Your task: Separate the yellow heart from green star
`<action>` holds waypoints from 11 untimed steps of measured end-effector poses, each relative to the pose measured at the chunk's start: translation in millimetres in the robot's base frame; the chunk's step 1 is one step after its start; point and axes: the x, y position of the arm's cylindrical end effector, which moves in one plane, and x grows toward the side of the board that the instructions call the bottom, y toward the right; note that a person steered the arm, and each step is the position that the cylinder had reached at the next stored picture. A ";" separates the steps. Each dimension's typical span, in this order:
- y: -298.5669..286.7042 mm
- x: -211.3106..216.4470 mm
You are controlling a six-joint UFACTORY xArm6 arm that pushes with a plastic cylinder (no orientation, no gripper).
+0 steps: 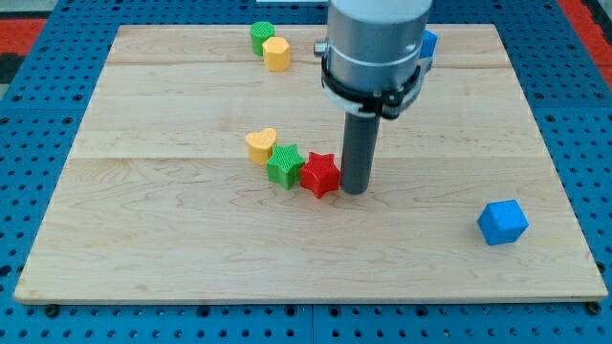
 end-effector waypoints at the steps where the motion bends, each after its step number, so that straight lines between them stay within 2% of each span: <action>1: -49.2 5.4; 2: -94.6 4.4; 6: -103.7 -50.9; 8: -138.2 -76.1; 11: -158.4 -155.5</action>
